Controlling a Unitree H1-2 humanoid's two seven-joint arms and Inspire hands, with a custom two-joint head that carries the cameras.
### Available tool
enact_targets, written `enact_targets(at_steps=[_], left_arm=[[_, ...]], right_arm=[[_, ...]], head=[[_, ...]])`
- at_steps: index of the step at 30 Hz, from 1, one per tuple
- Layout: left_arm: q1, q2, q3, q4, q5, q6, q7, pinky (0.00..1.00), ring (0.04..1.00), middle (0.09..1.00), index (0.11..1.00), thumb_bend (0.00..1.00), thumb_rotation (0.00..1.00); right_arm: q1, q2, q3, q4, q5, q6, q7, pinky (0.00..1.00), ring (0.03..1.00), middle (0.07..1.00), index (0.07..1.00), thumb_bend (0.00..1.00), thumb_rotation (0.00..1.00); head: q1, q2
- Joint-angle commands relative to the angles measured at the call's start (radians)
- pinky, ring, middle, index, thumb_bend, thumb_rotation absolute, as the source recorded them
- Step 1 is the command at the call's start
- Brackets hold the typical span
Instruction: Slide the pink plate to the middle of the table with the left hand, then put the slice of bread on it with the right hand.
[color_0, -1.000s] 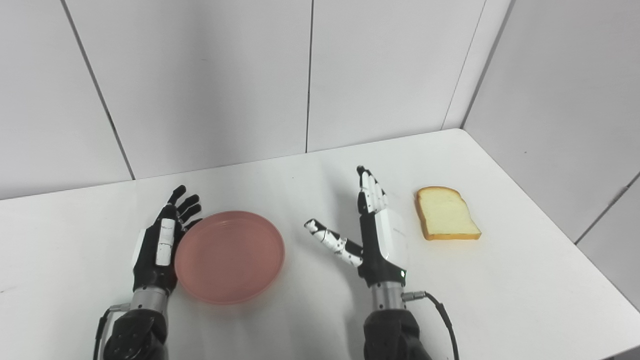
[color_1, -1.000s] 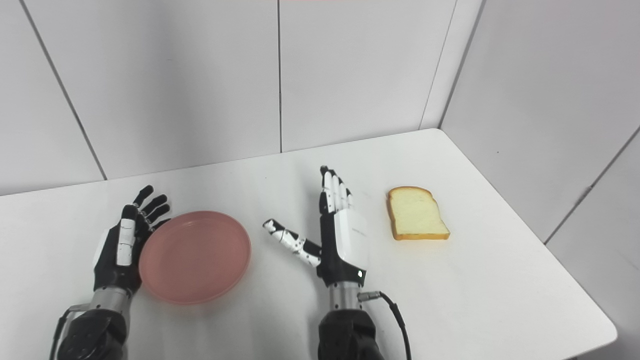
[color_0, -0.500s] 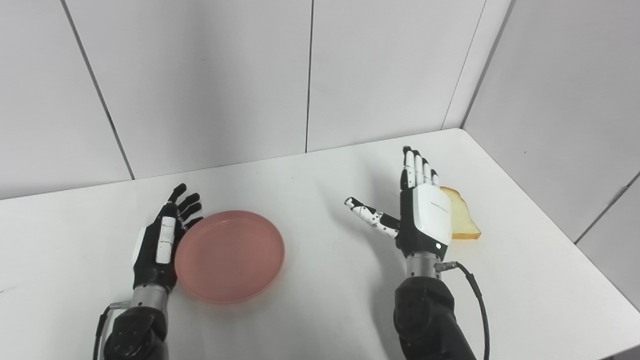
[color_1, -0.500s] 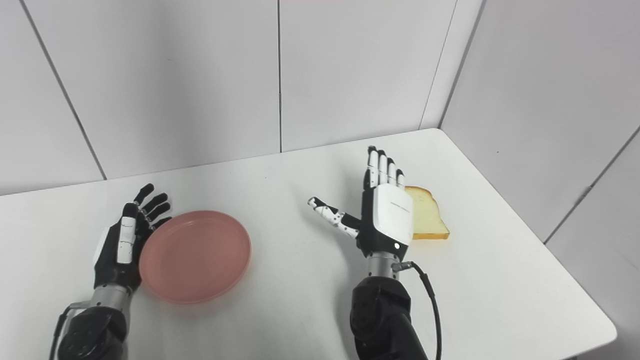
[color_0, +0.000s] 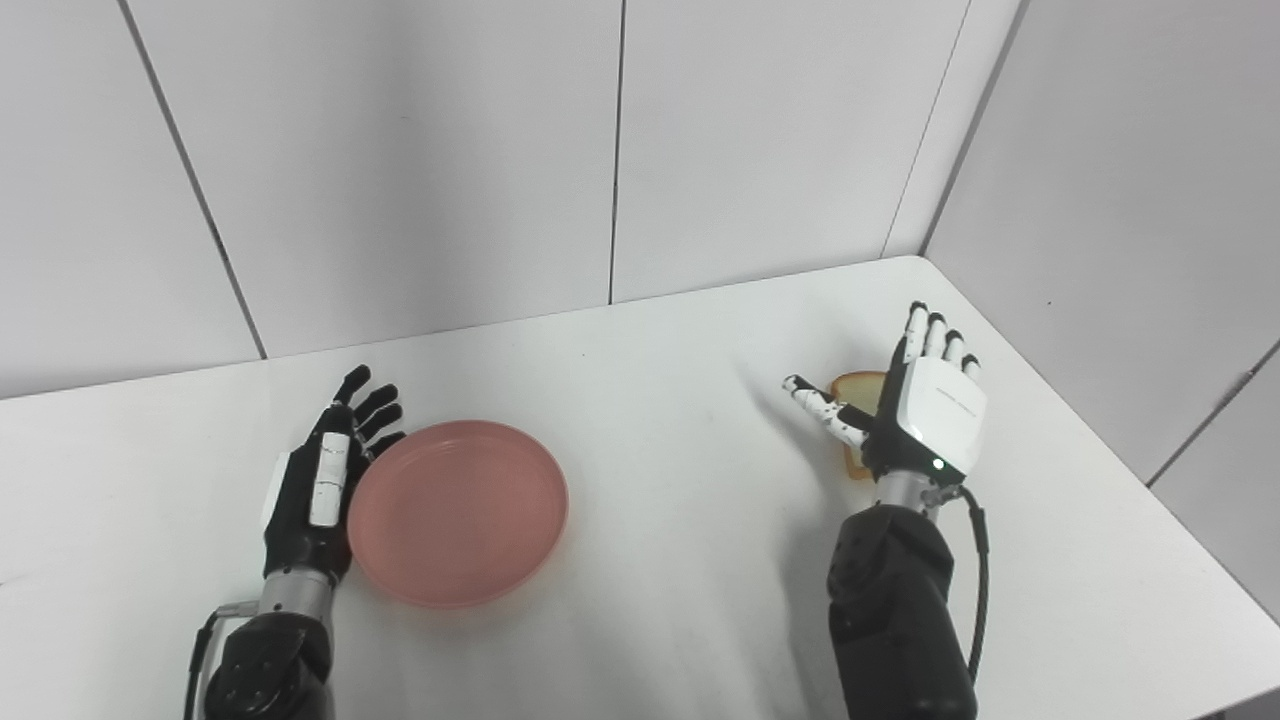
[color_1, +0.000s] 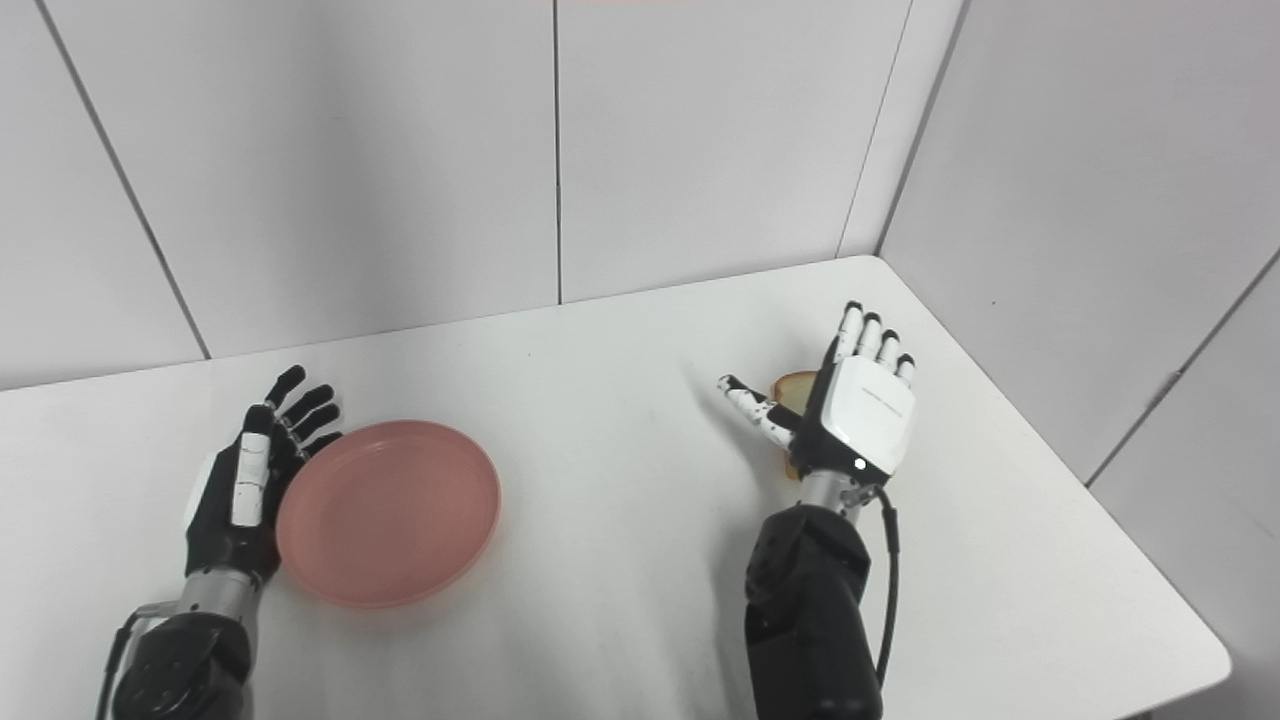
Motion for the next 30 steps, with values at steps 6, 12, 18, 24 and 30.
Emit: enact_targets(at_steps=[6, 12, 18, 24, 30], left_arm=[[0.042, 0.008, -0.002, 0.035, -0.003, -0.018, -0.010, 0.74, 0.839, 0.836, 0.885, 0.98, 0.92], [0.043, 0.007, 0.001, 0.032, -0.006, -0.014, -0.007, 0.74, 0.842, 0.837, 0.885, 0.99, 0.92], [0.045, 0.002, 0.000, 0.033, -0.011, -0.018, -0.014, 0.73, 0.846, 0.837, 0.881, 0.98, 0.91], [0.045, 0.003, 0.001, 0.036, -0.010, -0.021, -0.013, 0.73, 0.846, 0.839, 0.884, 0.99, 0.91], [0.045, 0.000, 0.007, 0.034, -0.017, -0.016, -0.017, 0.73, 0.844, 0.835, 0.882, 0.98, 0.90]], right_arm=[[-0.067, 0.012, -0.065, 0.014, -0.105, -0.007, 0.056, 1.00, 1.000, 1.000, 1.000, 1.00, 0.66], [-0.096, 0.024, -0.120, 0.051, -0.047, -0.007, 0.026, 1.00, 1.000, 1.000, 1.000, 1.00, 0.61], [-0.133, 0.038, -0.162, 0.077, -0.095, -0.007, 0.073, 1.00, 1.000, 1.000, 1.000, 1.00, 0.66], [-0.153, 0.044, -0.185, 0.095, -0.121, -0.007, 0.100, 1.00, 1.000, 1.000, 1.000, 1.00, 0.65], [-0.170, 0.047, -0.208, 0.101, -0.155, -0.007, 0.171, 1.00, 1.000, 1.000, 1.000, 1.00, 0.66]], head=[[0.000, 0.003], [-0.002, 0.004], [0.001, 0.007], [0.001, 0.007], [0.002, 0.010]])
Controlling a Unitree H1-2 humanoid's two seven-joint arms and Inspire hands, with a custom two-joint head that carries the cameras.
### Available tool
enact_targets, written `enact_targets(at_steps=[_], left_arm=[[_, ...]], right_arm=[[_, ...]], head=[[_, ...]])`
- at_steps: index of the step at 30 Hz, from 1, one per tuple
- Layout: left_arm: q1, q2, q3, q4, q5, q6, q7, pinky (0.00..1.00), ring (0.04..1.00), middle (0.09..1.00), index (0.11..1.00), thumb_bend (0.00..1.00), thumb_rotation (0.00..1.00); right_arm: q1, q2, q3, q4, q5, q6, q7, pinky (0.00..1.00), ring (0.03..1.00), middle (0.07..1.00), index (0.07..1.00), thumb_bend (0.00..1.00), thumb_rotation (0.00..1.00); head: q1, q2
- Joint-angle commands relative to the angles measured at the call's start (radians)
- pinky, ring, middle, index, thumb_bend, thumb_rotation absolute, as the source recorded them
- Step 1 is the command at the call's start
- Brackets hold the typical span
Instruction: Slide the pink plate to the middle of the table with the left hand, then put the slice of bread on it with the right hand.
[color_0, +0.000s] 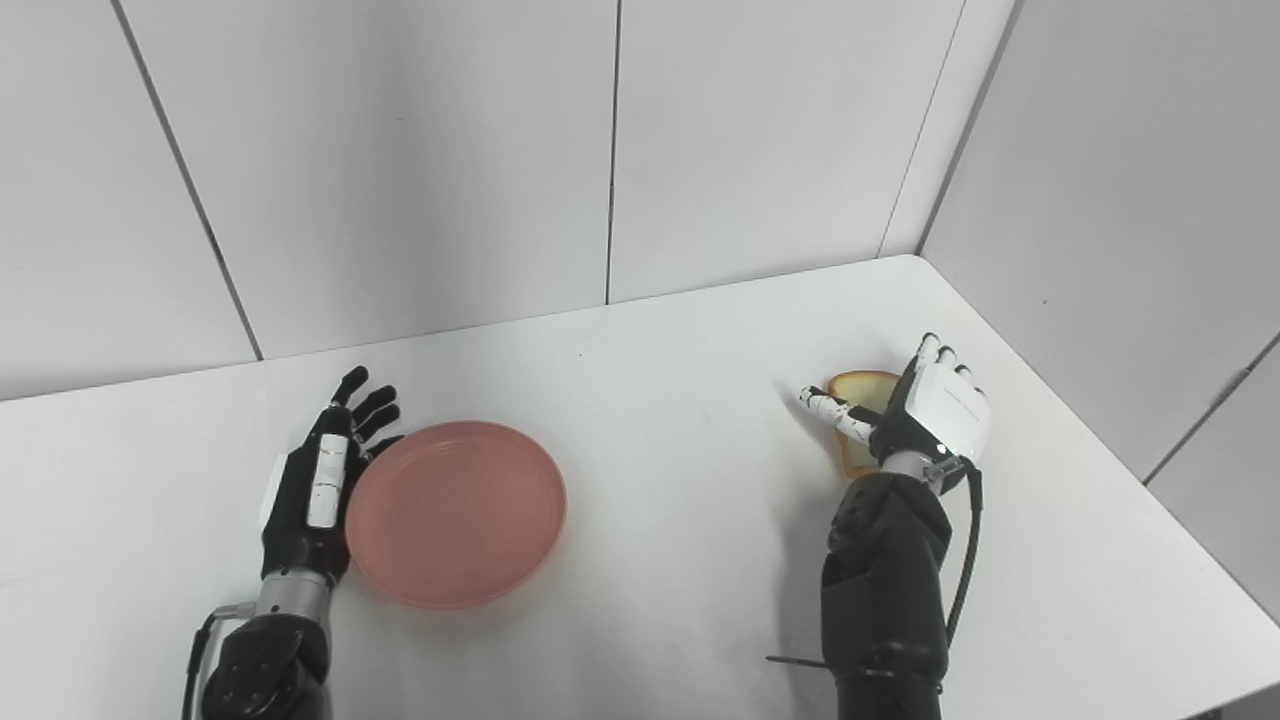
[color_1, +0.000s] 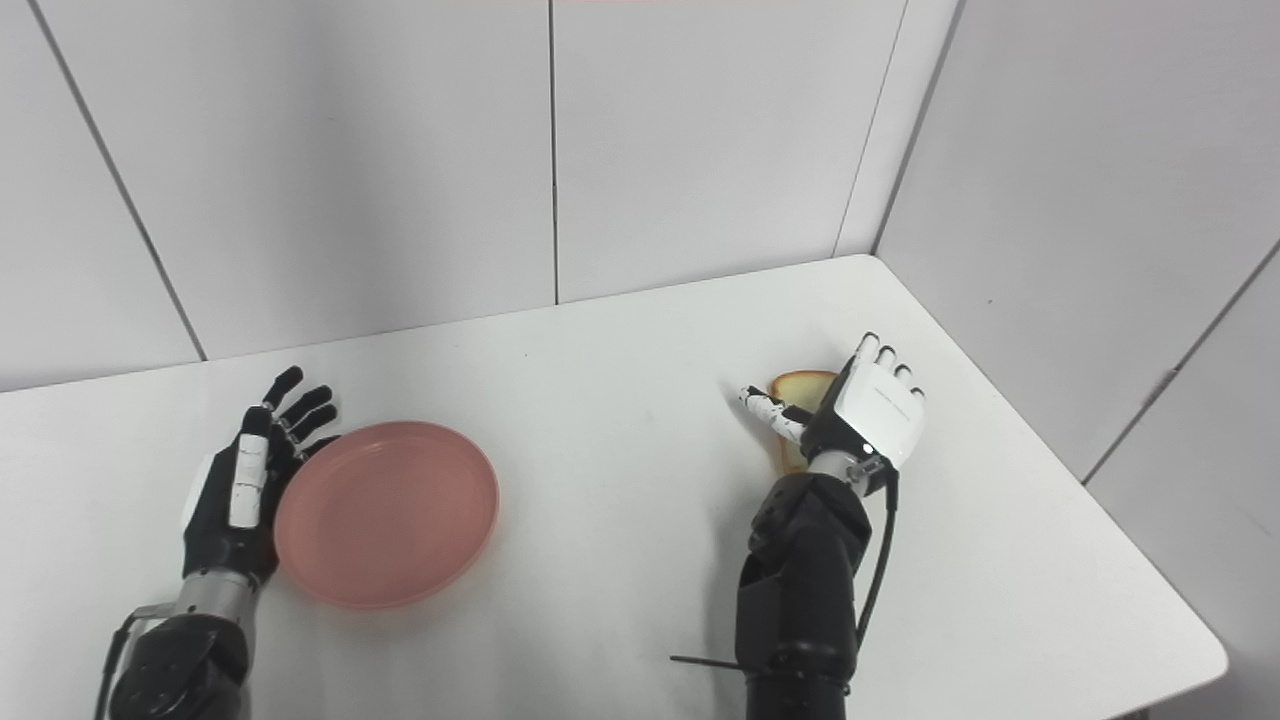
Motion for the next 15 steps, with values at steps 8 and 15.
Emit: enact_targets(at_steps=[8, 15], left_arm=[[0.048, 0.004, 0.000, 0.025, -0.005, -0.016, -0.008, 0.72, 0.843, 0.840, 0.884, 1.00, 0.91], [0.047, 0.000, 0.005, 0.027, -0.013, -0.009, -0.011, 0.73, 0.846, 0.841, 0.882, 0.99, 0.90]], right_arm=[[-0.063, -0.024, -0.014, -0.025, -0.121, -0.007, 0.152, 1.00, 1.000, 1.000, 1.000, 1.00, 0.70], [-0.074, -0.054, -0.003, -0.013, -0.190, -0.007, 0.270, 0.94, 1.000, 1.000, 1.000, 1.00, 0.73]], head=[[0.000, 0.007], [0.003, 0.009]])
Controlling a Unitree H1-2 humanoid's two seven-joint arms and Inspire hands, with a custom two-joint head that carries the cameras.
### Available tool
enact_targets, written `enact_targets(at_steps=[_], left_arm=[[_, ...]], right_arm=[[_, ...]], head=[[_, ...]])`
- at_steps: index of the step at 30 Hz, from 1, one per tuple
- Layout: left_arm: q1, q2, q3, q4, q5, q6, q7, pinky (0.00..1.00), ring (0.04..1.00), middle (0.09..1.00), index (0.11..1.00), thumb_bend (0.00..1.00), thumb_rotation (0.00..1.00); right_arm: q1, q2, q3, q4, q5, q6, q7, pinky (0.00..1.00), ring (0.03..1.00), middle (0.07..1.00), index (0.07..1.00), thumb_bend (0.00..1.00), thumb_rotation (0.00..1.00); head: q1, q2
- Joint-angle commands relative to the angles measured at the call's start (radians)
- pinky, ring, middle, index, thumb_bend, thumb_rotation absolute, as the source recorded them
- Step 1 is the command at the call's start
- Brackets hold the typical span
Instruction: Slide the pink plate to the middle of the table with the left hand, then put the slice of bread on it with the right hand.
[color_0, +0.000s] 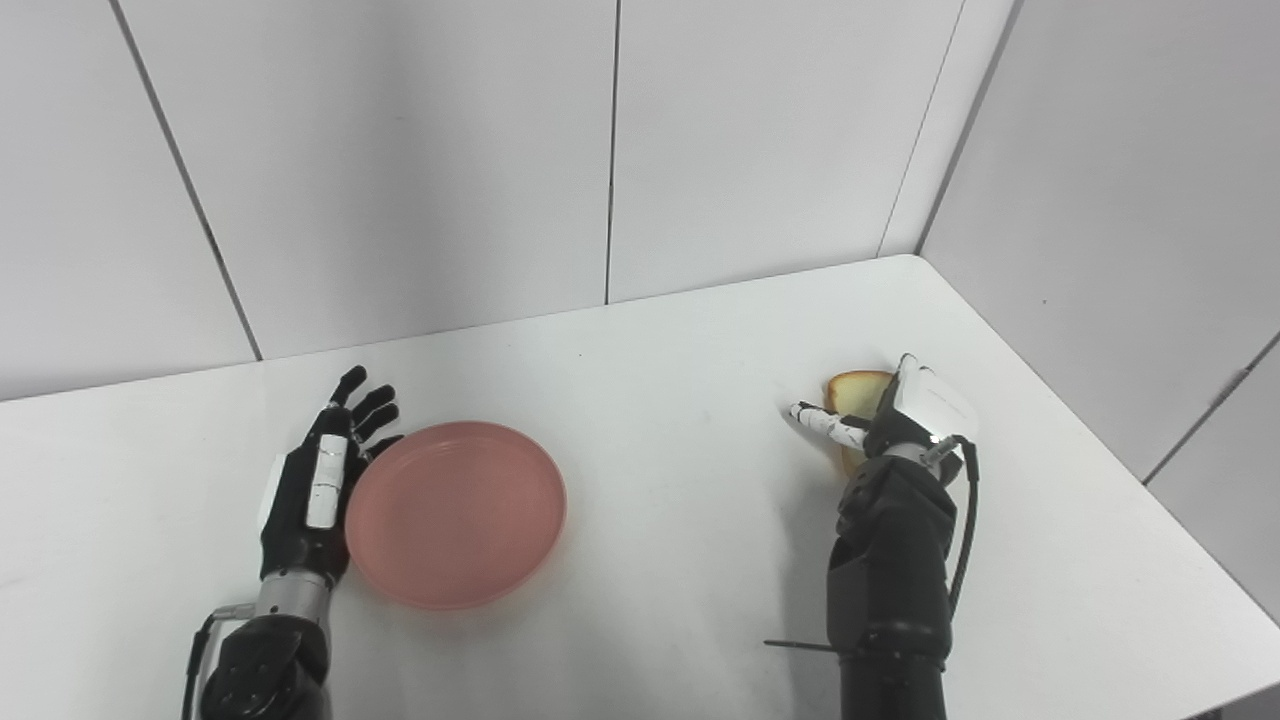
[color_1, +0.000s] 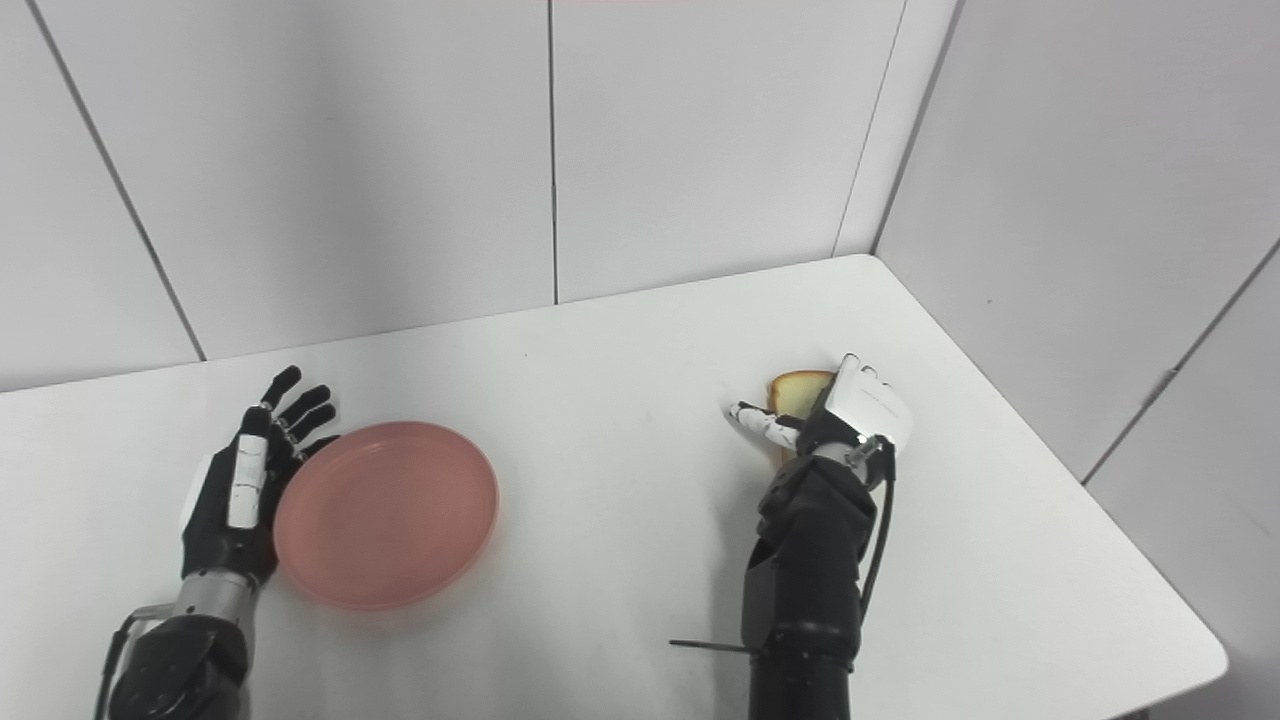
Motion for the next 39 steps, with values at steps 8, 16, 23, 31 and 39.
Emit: enact_targets(at_steps=[8, 16, 23, 31, 39], left_arm=[[0.047, 0.003, 0.002, 0.023, -0.014, 0.001, -0.010, 0.73, 0.848, 0.845, 0.893, 0.99, 0.90], [0.044, 0.004, 0.004, 0.022, -0.014, 0.009, -0.010, 0.74, 0.850, 0.850, 0.895, 0.99, 0.90], [0.046, 0.003, 0.004, 0.008, -0.015, 0.022, -0.009, 0.74, 0.847, 0.847, 0.888, 0.97, 0.90], [0.046, 0.004, 0.000, -0.002, -0.006, 0.027, -0.004, 0.74, 0.847, 0.849, 0.890, 0.97, 0.91], [0.046, 0.001, 0.001, -0.002, -0.007, 0.027, -0.003, 0.74, 0.848, 0.850, 0.893, 0.97, 0.91]], right_arm=[[-0.038, -0.030, 0.008, 0.006, -0.043, -0.007, 0.037, 0.97, 1.000, 1.000, 1.000, 1.00, 0.71], [-0.043, -0.035, 0.011, -0.007, -0.081, -0.007, 0.073, 0.83, 0.981, 0.951, 0.963, 0.94, 0.55], [-0.047, -0.050, 0.020, -0.020, -0.087, -0.007, 0.098, 0.64, 0.764, 0.773, 0.849, 0.73, 0.26], [-0.034, -0.061, 0.030, -0.015, 0.030, -0.007, 0.023, 0.32, 0.409, 0.534, 0.916, 0.58, 0.00], [-0.004, -0.093, 0.075, -0.020, 0.162, -0.007, -0.057, 0.21, 0.262, 0.473, 0.974, 0.56, 0.00]], head=[[0.000, 0.005], [0.002, 0.004], [0.004, 0.007], [0.004, 0.007], [0.010, 0.012]])
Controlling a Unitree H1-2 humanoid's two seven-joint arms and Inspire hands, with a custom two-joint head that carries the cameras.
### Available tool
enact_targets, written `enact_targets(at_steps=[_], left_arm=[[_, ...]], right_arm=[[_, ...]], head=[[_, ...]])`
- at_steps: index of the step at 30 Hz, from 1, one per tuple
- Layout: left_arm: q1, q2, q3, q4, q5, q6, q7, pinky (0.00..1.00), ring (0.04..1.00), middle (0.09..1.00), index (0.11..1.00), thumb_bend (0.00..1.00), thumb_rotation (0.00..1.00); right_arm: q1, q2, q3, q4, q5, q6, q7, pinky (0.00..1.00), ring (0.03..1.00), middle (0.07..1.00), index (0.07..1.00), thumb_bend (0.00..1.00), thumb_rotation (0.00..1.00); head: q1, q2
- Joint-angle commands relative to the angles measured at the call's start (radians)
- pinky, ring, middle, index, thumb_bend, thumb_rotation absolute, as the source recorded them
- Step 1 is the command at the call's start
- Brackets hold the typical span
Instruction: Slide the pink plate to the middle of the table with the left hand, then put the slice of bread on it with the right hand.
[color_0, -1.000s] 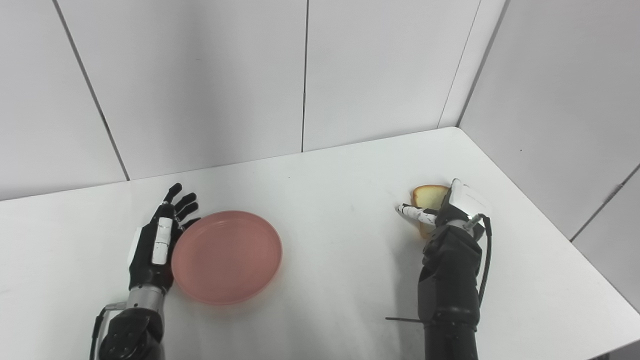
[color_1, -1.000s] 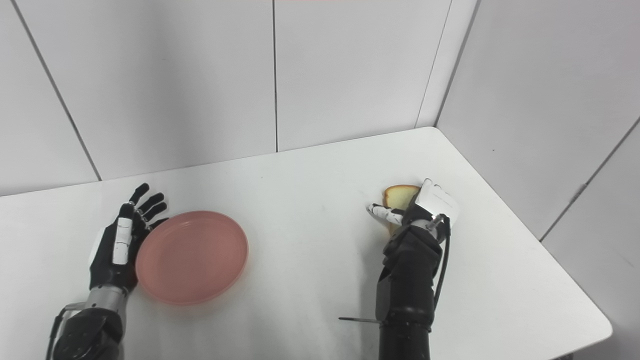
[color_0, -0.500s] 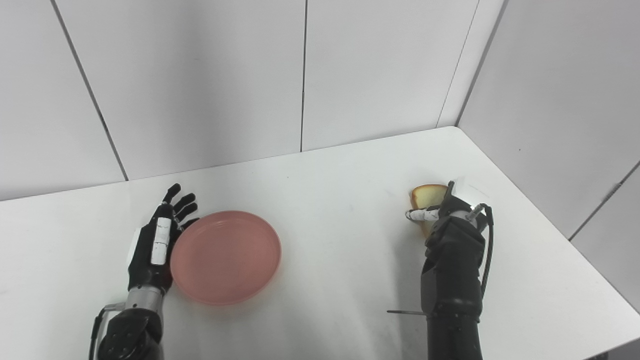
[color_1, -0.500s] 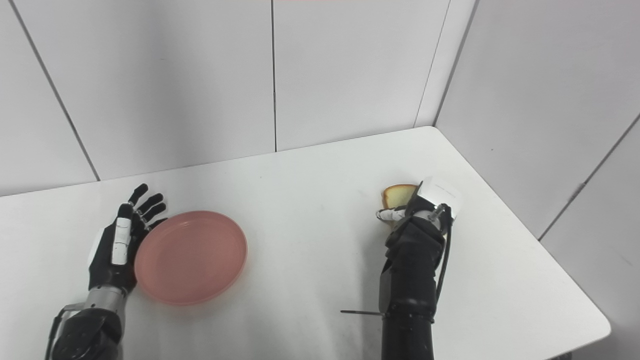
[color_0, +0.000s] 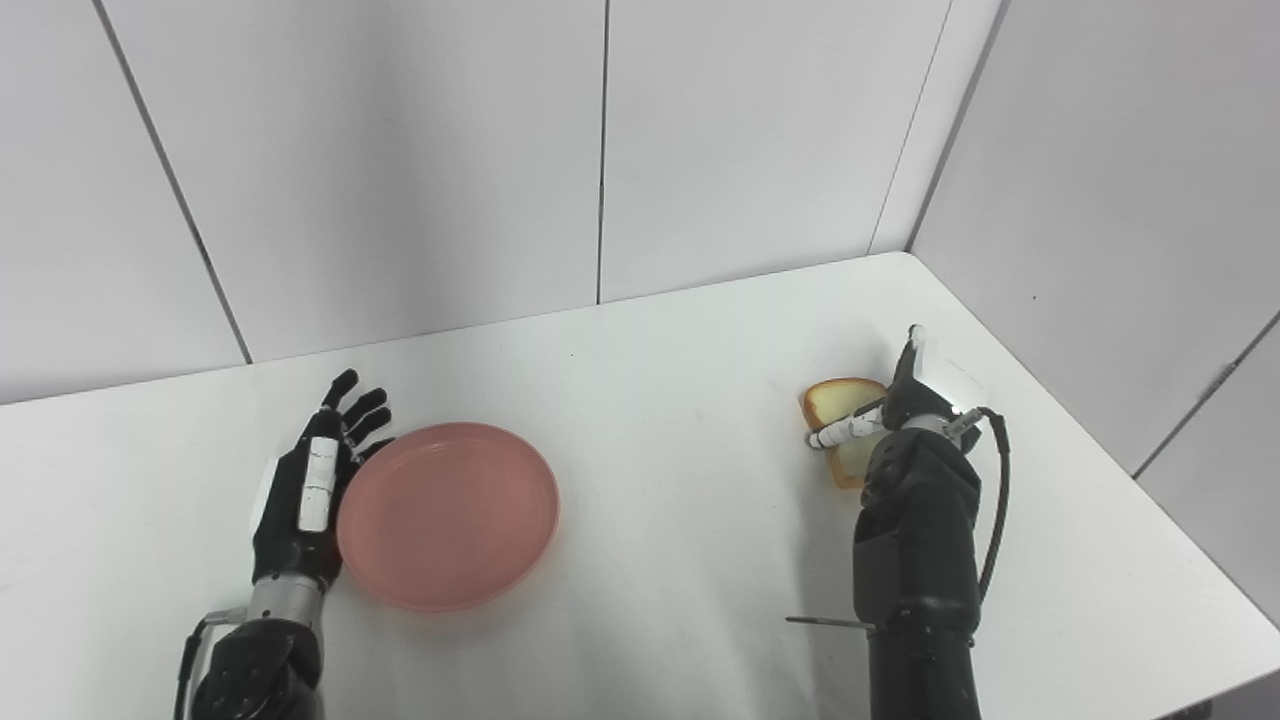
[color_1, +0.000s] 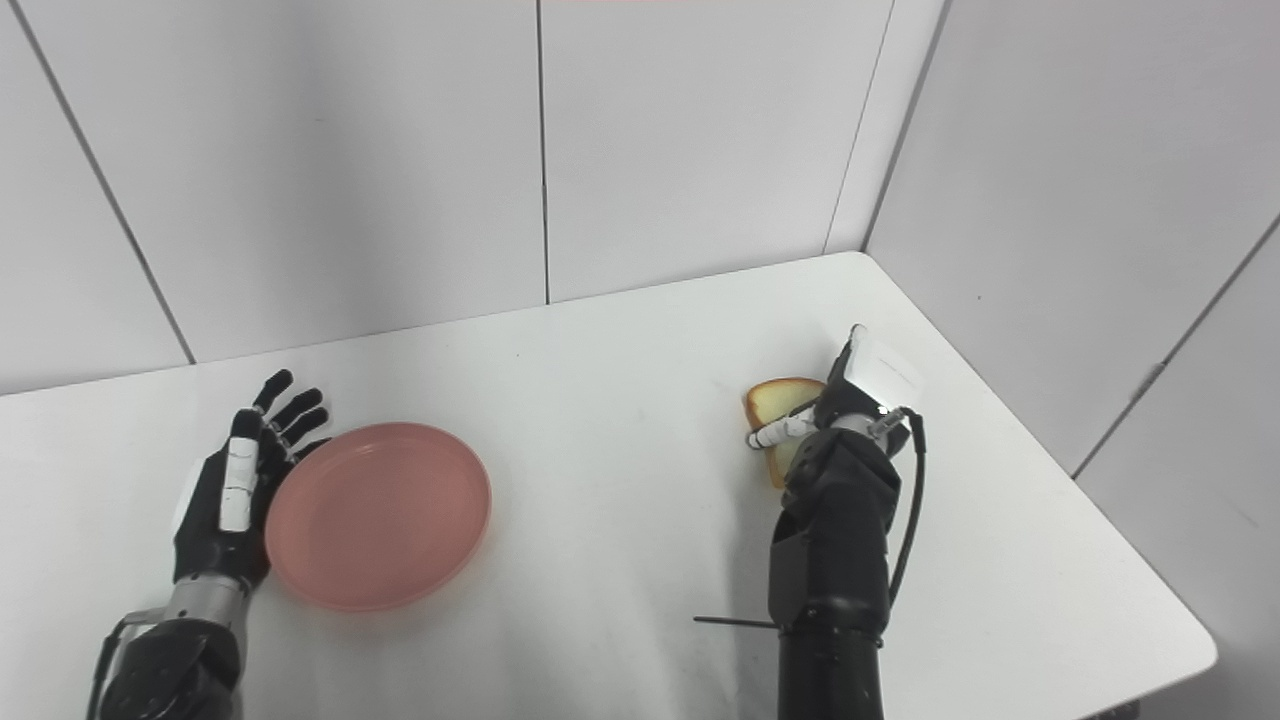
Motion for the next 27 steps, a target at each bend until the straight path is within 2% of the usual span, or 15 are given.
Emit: enact_targets(at_steps=[1, 7, 9, 11, 13, 15, 23, 27], left_arm=[[0.040, 0.000, -0.001, 0.019, -0.007, 0.007, 0.000, 0.73, 0.847, 0.848, 0.891, 0.96, 0.91], [0.044, -0.005, -0.001, 0.019, -0.011, 0.005, -0.002, 0.73, 0.848, 0.847, 0.890, 0.92, 0.91], [0.043, -0.008, -0.002, 0.023, -0.010, 0.002, -0.001, 0.73, 0.849, 0.850, 0.894, 0.95, 0.90], [0.044, -0.010, -0.005, 0.026, -0.002, -0.003, 0.005, 0.72, 0.849, 0.850, 0.892, 0.95, 0.90], [0.045, -0.014, -0.009, 0.027, 0.006, -0.005, 0.011, 0.72, 0.847, 0.850, 0.891, 0.95, 0.90], [0.045, -0.016, -0.013, 0.030, 0.012, -0.007, 0.017, 0.72, 0.850, 0.854, 0.892, 0.95, 0.91], [0.048, -0.040, -0.024, 0.040, 0.026, -0.017, 0.047, 0.71, 0.842, 0.842, 0.885, 0.96, 0.90], [0.049, -0.056, -0.036, 0.051, 0.053, -0.032, 0.076, 0.70, 0.839, 0.843, 0.884, 0.96, 0.92]], right_arm=[[-0.001, -0.022, 0.037, -0.014, 0.012, -0.007, -0.015, 0.21, 0.255, 0.473, 0.962, 0.56, 0.00], [0.012, -0.030, 0.077, -0.060, 0.017, -0.007, 0.012, 0.17, 0.216, 0.470, 0.925, 0.56, 0.00], [0.014, -0.021, 0.099, -0.104, 0.025, -0.006, 0.033, 0.31, 0.327, 0.481, 0.856, 0.55, 0.00], [0.021, -0.019, 0.134, -0.146, 0.042, -0.007, 0.050, 0.33, 0.377, 0.485, 0.824, 0.55, 0.00], [0.025, -0.023, 0.170, -0.179, 0.052, -0.007, 0.063, 0.23, 0.317, 0.482, 0.810, 0.55, 0.00], [0.023, -0.024, 0.210, -0.213, 0.042, -0.007, 0.088, 0.18, 0.280, 0.482, 0.833, 0.55, 0.00], [-0.004, -0.026, 0.323, -0.331, 0.023, -0.007, 0.198, 0.18, 0.273, 0.481, 0.867, 0.55, 0.00], [-0.019, -0.057, 0.421, -0.369, 0.030, -0.018, 0.204, 0.17, 0.263, 0.481, 0.843, 0.55, 0.00]], head=[[0.002, 0.002], [0.013, 0.006], [0.019, 0.007], [0.028, 0.007], [0.038, 0.008], [0.047, 0.009], [0.094, 0.004], [0.145, 0.000]])
